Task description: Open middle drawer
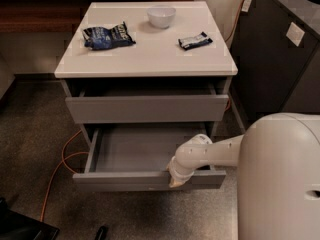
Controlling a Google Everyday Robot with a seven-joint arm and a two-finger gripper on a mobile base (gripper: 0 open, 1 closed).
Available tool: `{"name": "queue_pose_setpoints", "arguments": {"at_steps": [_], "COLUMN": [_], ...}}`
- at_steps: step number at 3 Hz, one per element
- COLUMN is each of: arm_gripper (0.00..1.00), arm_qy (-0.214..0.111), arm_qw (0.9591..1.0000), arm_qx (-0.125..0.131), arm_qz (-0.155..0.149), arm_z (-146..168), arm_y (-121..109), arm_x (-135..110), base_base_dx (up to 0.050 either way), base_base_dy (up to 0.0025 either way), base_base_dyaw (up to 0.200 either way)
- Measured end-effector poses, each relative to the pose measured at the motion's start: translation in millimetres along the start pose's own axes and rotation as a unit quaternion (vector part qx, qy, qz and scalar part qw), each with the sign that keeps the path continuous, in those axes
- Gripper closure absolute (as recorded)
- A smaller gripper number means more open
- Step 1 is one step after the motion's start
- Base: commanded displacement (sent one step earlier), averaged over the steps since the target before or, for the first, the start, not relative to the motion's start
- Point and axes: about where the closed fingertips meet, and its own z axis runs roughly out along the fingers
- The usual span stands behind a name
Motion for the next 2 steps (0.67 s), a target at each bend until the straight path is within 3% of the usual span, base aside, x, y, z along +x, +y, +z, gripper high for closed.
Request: {"name": "queue_pose_setpoints", "arguments": {"at_steps": [2], "arm_gripper": [1.00], "arm_qy": [-0.002], "arm_qw": [1.0000], "arm_qx": [-0.008], "arm_qz": [0.002], "arm_z": [0.2], "arm_y": [5.1], "arm_x": [-2.3], "base_base_dx": [0.000], "base_base_dy": [0.00000], "base_base_dyaw": [0.000]}}
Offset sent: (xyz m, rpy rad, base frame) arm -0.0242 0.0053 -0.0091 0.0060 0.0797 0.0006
